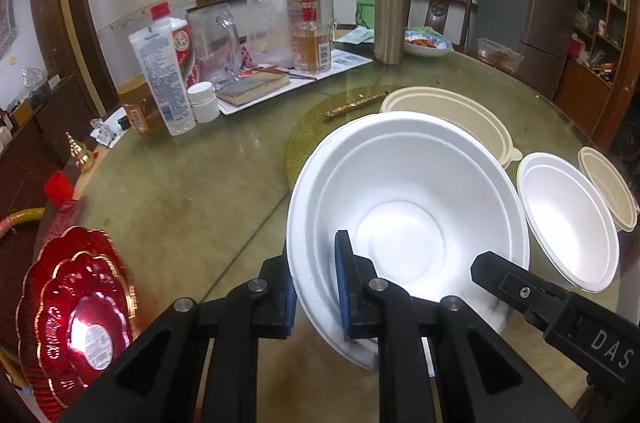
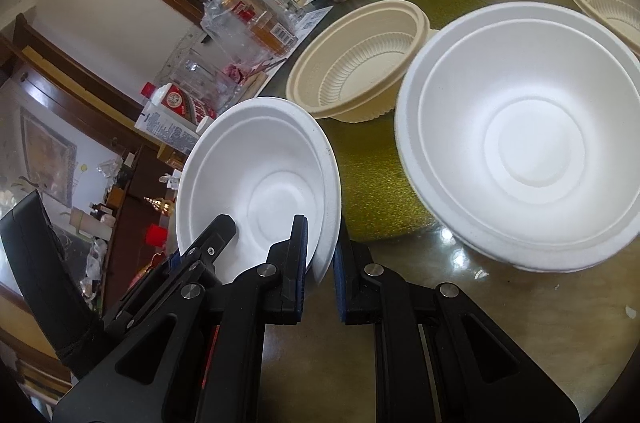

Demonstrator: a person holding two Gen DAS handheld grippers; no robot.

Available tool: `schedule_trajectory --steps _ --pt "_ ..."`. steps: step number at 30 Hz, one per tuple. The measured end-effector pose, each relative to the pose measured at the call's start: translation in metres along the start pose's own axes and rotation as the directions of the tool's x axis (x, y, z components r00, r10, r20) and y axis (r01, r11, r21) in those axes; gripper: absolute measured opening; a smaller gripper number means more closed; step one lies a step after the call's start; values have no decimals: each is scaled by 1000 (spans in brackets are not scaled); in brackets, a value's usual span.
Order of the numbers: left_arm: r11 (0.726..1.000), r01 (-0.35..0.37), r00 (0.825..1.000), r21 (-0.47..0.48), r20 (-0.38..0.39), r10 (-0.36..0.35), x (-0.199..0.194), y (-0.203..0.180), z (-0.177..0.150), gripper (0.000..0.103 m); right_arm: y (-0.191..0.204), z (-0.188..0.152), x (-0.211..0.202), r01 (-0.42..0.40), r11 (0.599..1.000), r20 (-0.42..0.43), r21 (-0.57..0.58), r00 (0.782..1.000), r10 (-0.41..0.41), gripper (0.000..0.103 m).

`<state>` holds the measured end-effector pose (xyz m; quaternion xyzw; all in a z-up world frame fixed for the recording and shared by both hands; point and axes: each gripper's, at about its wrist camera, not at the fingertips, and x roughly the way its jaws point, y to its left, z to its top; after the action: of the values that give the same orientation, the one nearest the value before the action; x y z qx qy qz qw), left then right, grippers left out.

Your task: Organize plates and bowls

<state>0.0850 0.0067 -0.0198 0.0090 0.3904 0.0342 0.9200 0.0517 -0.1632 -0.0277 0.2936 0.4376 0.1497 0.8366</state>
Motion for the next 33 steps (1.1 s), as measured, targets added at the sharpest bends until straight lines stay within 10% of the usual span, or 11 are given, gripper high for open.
schedule_trajectory --steps 33 --pt "977 -83 990 -195 93 103 -75 114 -17 15 126 -45 -1 -104 968 -44 -228 994 97 12"
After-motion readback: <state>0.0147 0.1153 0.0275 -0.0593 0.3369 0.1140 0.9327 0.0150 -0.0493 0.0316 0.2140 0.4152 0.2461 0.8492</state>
